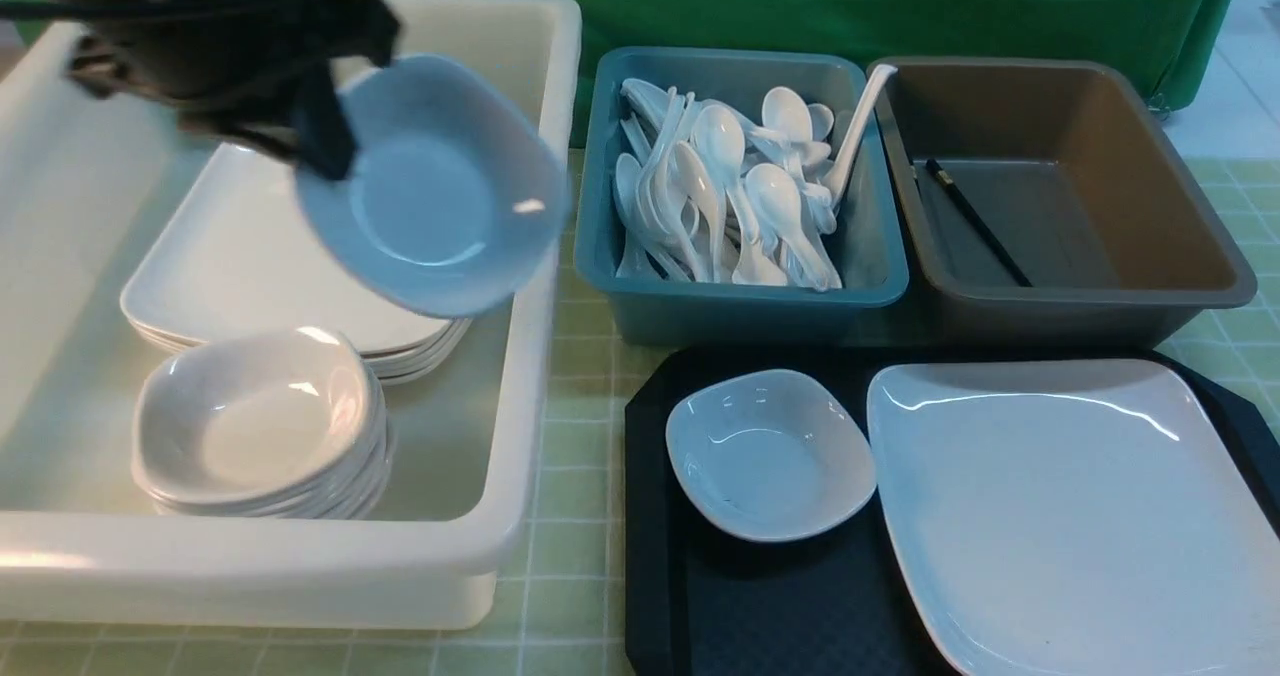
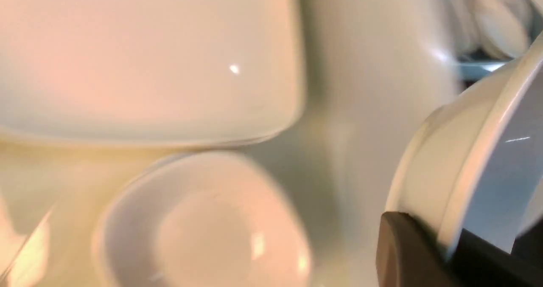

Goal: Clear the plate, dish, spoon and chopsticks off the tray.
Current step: Use the left arm to put the small plate into the large storage box on the left

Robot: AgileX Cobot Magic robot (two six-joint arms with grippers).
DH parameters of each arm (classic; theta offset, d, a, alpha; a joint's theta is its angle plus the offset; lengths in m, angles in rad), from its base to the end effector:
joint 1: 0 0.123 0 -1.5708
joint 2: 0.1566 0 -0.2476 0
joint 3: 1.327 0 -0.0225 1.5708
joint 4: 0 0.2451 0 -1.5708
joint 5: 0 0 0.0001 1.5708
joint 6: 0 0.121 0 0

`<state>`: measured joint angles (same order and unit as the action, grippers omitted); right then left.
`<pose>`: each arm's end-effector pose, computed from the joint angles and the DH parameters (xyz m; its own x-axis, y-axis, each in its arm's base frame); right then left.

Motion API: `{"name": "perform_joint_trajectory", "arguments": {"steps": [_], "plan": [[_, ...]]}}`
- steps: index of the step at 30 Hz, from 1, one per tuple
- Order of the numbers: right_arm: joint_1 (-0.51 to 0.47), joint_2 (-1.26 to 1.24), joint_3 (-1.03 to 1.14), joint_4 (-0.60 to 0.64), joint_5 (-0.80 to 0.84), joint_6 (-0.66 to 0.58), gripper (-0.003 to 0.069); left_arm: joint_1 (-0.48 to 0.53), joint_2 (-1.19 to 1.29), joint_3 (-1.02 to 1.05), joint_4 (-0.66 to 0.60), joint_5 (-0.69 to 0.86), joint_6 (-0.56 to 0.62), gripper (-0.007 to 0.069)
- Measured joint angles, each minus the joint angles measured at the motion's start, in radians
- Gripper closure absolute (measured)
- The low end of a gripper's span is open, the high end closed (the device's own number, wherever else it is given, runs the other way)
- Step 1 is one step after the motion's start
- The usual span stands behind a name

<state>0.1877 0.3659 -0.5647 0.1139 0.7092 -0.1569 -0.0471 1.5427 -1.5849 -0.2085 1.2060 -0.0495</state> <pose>0.1205 0.0320 0.2880 -0.3819 -0.1438 -0.9130 -0.2800 0.9594 -0.0340 0.3274 -0.0389 0.3184 -0.8864 -0.0805 -0.4559 0.0289 0.9732 -0.2281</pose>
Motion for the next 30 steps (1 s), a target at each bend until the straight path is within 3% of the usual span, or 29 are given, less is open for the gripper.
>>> {"name": "perform_joint_trajectory", "arguments": {"steps": [6, 10, 17, 24, 30], "plan": [[0.000, 0.000, 0.000, 0.001, -0.001, 0.001, 0.0532, 0.221, -0.066, 0.229, -0.021, -0.068, 0.004, 0.0617], [0.000, 0.000, 0.000, 0.001, -0.002, 0.001, 0.0532, 0.286, -0.076, 0.363, -0.071, -0.173, 0.005, 0.0617], [0.000, 0.000, 0.000, 0.001, -0.019, 0.000, 0.0530, 0.290, -0.079, 0.564, -0.191, -0.317, 0.039, 0.0617], [0.000, 0.000, 0.000, 0.001, -0.055, 0.000, 0.0519, 0.290, -0.084, 0.595, -0.209, -0.363, 0.041, 0.0612], [0.000, 0.000, 0.000, 0.001, -0.088, 0.001, 0.0512, 0.290, -0.084, 0.604, -0.187, -0.314, 0.049, 0.0524]]}}
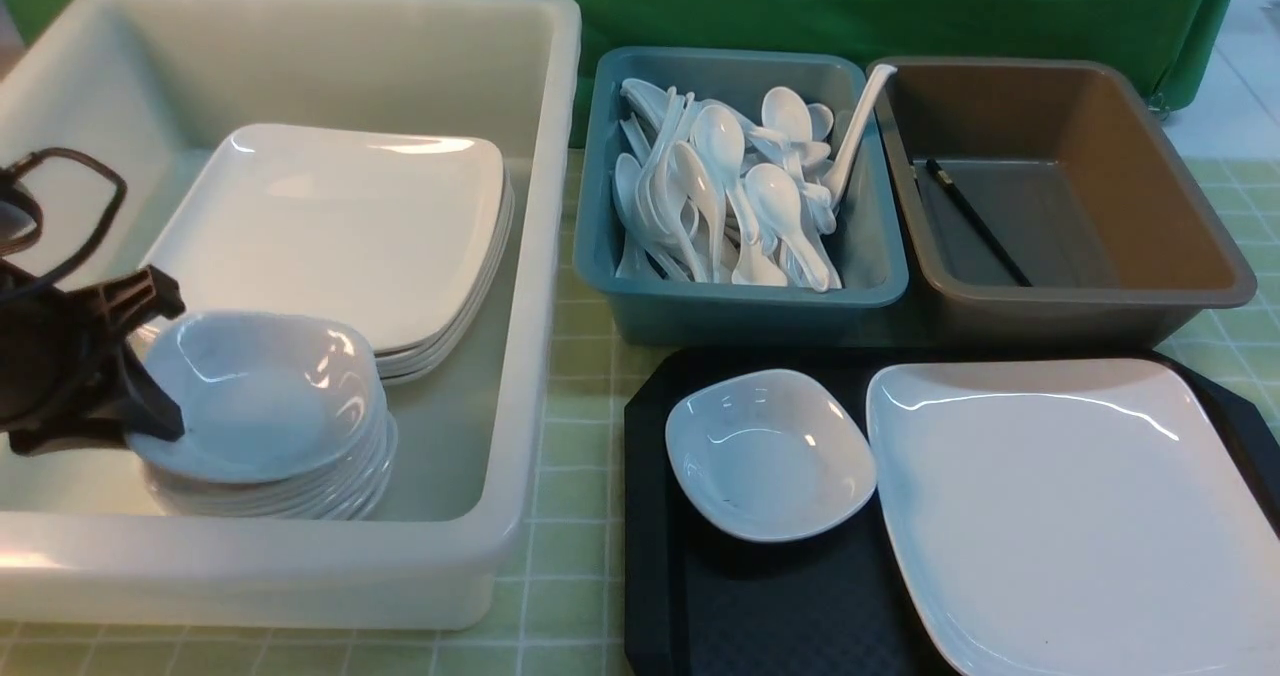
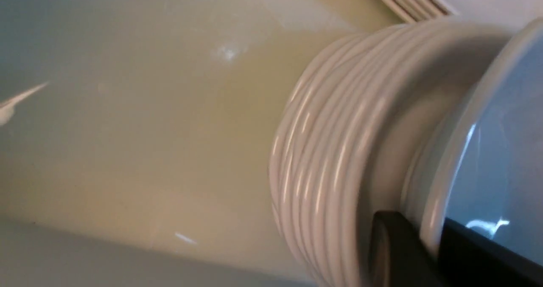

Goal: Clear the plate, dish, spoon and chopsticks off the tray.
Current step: Use the left arm to put the small plate into the large storage box on the left, then use the left arm to grab a small plate from the dinner plate

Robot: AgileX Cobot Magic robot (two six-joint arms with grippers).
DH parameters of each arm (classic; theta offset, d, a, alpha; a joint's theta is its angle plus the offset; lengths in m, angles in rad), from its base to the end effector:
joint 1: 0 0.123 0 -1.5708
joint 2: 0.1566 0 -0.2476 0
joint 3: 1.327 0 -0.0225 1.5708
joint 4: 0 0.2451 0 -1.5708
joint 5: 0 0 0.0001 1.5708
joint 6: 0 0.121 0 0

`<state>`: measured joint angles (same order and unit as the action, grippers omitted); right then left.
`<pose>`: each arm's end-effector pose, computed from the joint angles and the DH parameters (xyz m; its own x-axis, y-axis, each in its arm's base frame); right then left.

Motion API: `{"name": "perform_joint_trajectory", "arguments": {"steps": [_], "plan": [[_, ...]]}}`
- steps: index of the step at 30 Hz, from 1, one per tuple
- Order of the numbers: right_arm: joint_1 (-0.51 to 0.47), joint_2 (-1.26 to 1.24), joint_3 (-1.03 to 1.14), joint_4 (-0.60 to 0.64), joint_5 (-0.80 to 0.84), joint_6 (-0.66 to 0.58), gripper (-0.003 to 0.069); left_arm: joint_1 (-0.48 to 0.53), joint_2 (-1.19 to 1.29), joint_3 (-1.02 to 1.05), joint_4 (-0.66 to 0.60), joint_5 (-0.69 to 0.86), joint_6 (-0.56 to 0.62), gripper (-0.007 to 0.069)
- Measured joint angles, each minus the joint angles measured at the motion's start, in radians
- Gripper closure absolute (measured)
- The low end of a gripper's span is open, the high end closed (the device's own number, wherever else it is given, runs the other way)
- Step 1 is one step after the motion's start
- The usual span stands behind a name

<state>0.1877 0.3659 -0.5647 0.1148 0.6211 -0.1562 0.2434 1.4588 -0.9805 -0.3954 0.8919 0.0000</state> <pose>0.1246 0.0319 0.2979 -0.3040 -0.1214 -0.9449 -0.2677 0.9628 -0.0376 0.2836 0.0330 0.1884 -0.8544 -0.4614 -0.2390 -0.3649 0.8603 -0.3561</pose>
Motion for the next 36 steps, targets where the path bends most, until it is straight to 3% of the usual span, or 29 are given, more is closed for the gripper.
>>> {"name": "perform_joint_trajectory", "arguments": {"steps": [8, 12, 15, 19, 24, 32, 36], "plan": [[0.000, 0.000, 0.000, 0.000, -0.007, 0.000, 0.0503, 0.000, -0.032, -0.016, 0.013, 0.068, 0.032, 0.0225], [0.000, 0.000, 0.000, 0.000, -0.009, 0.000, 0.0502, 0.000, -0.074, -0.107, 0.026, 0.108, 0.054, 0.0127], [0.000, 0.000, 0.000, 0.000, -0.010, 0.000, 0.0502, 0.000, -0.098, -0.188, 0.026, 0.135, 0.056, 0.0104], [0.000, 0.000, 0.000, 0.000, -0.010, 0.000, 0.0502, -0.001, -0.115, -0.343, -0.073, 0.222, 0.056, 0.0099], [0.000, 0.000, 0.000, 0.000, -0.010, 0.000, 0.0500, -0.069, -0.115, -0.394, -0.173, 0.247, 0.061, 0.0155], [0.000, 0.000, 0.000, 0.000, -0.026, 0.000, 0.0485, -0.522, 0.016, -0.399, -0.136, 0.213, -0.031, 0.0588], [0.000, 0.000, 0.000, 0.000, -0.037, 0.000, 0.0482, -0.674, 0.135, -0.415, -0.118, 0.204, -0.076, 0.0624]]}}
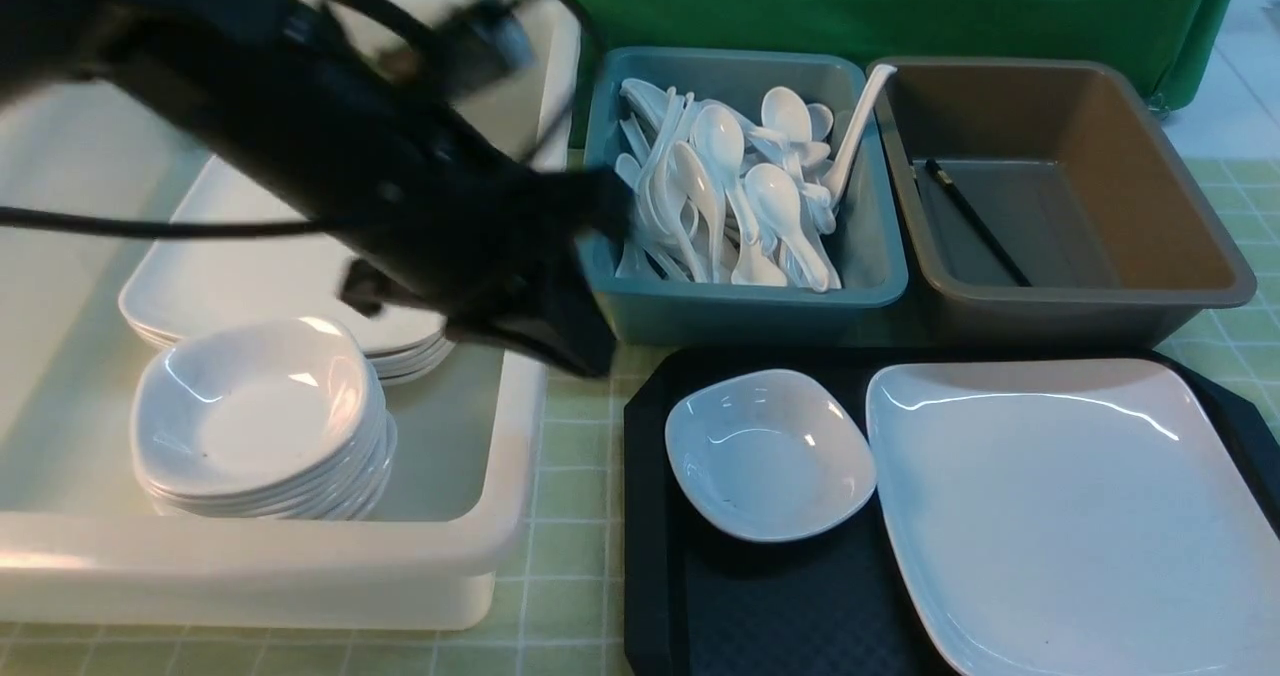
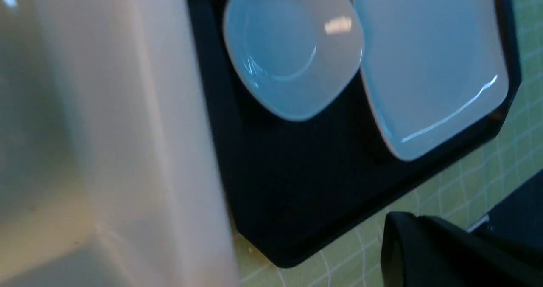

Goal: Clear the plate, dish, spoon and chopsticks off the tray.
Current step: Use the left arm to grab a small plate from the dinner plate

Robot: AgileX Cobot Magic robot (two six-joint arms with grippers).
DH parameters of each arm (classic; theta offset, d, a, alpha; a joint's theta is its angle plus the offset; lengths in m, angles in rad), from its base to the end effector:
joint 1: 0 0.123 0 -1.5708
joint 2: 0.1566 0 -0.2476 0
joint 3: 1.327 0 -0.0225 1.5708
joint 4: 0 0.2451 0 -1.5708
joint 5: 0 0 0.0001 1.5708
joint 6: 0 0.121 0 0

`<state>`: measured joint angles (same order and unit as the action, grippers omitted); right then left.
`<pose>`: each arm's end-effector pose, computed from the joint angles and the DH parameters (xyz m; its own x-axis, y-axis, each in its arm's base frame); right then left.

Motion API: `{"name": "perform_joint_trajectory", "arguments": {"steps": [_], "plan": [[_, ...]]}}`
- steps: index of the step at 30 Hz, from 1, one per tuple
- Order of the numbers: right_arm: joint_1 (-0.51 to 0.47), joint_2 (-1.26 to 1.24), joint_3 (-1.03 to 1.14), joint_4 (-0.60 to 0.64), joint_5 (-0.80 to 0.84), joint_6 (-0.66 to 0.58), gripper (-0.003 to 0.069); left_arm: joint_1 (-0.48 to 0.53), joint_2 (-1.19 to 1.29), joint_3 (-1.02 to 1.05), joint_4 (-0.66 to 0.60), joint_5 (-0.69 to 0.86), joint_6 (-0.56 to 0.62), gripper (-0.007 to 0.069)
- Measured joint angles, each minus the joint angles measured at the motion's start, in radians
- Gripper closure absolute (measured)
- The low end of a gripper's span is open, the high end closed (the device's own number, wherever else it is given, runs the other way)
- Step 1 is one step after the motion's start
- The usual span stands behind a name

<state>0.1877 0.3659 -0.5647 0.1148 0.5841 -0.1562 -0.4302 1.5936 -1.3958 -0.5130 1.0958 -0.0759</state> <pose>0.1260 0.0317 0.3021 -0.2704 -0.1126 -0.9561 -0.2624 0.9642 -0.0393 0.2823 -0.1877 0.2626 -0.9580 0.1207 -0.2600 0.2422 0.8260 -0.5090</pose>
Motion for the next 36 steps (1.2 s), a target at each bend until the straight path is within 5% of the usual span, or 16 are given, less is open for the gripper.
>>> {"name": "perform_joint_trajectory", "arguments": {"steps": [4, 7, 18, 36], "plan": [[0.000, 0.000, 0.000, 0.000, -0.005, 0.000, 0.0482, -0.124, 0.166, -0.075, 0.024, 0.001, -0.045, 0.0596], [0.000, 0.000, 0.000, 0.000, -0.005, 0.000, 0.0482, -0.201, 0.292, -0.170, 0.096, 0.010, -0.120, 0.0502], [0.000, 0.000, 0.000, 0.000, -0.007, 0.000, 0.0481, -0.268, 0.454, -0.234, 0.393, -0.034, -0.410, 0.0184], [0.000, 0.000, 0.000, 0.001, -0.007, 0.000, 0.0461, -0.265, 0.490, -0.241, 0.451, -0.131, -0.525, 0.0163]]}}
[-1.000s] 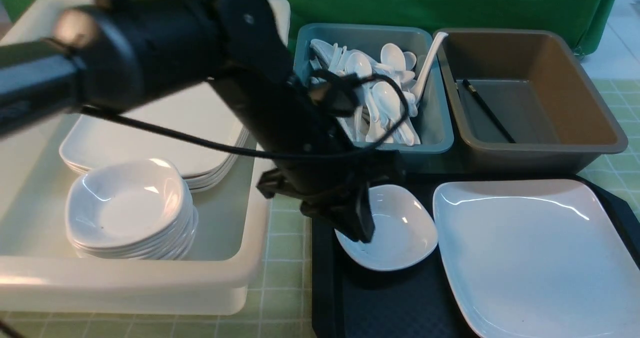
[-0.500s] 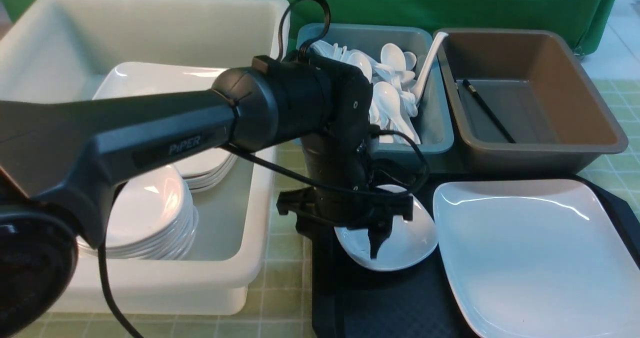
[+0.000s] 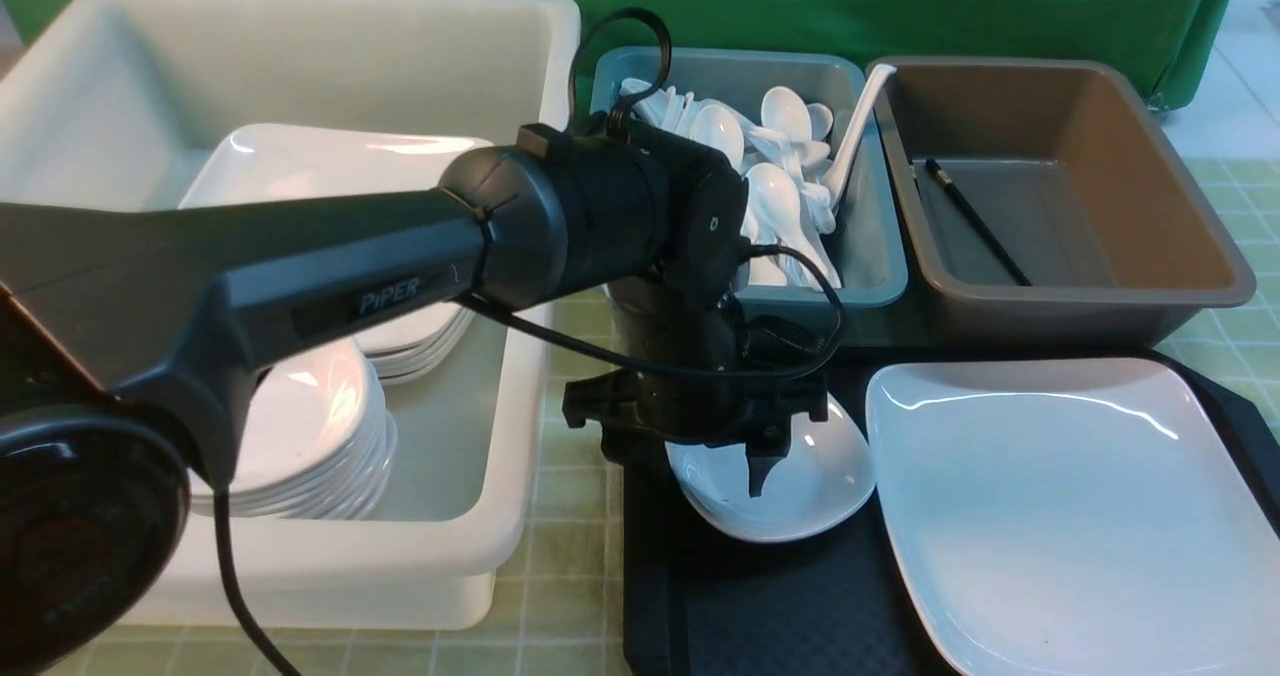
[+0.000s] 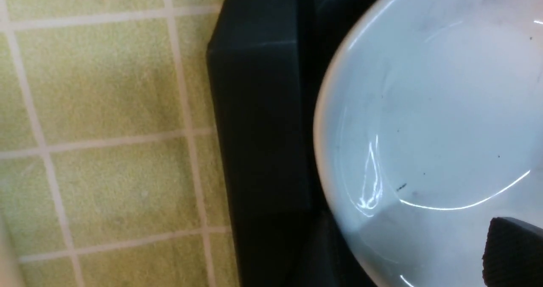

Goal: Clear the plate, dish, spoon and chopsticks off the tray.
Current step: Use the left arm to grab a small plate from the dinner plate

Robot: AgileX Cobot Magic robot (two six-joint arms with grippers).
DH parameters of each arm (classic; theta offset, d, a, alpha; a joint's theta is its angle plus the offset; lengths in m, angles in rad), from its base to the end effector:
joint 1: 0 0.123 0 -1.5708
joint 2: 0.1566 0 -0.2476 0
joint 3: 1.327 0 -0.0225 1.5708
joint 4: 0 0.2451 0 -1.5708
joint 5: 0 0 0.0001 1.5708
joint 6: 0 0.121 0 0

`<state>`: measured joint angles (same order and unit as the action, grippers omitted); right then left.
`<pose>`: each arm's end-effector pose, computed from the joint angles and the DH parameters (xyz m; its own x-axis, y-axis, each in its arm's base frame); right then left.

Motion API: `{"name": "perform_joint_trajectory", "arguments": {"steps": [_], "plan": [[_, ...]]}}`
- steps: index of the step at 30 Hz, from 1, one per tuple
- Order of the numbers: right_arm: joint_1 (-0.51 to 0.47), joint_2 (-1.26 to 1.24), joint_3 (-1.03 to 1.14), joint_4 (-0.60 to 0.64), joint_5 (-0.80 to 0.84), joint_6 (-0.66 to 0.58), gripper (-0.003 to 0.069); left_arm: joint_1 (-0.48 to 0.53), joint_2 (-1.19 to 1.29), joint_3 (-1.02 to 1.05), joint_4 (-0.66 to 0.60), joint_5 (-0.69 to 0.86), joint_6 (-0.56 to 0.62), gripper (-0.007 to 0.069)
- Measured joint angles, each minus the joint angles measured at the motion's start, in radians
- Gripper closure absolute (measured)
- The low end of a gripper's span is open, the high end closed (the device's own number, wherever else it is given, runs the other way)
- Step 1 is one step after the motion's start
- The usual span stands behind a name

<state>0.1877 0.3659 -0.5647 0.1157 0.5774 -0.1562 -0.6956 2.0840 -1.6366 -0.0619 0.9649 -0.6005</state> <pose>0.1263 0.0318 0.3029 -0.2644 -0.1102 -0.9581 -0.2617 0.9644 -0.0388 0.3188 -0.2742 0.1346 -0.9847 0.0495 -0.1671 0.0806 0.9795 -0.1846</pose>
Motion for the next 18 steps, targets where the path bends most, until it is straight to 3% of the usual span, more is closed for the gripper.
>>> {"name": "perform_joint_trajectory", "arguments": {"steps": [12, 18], "plan": [[0.000, 0.000, 0.000, 0.000, 0.002, 0.000, 0.0455, 0.000, 0.047, 0.007, -0.095, -0.131, -0.002, 0.0163], [0.000, 0.000, 0.000, 0.000, 0.002, 0.000, 0.0449, 0.000, 0.040, 0.007, -0.122, -0.112, 0.026, 0.0167]]}}
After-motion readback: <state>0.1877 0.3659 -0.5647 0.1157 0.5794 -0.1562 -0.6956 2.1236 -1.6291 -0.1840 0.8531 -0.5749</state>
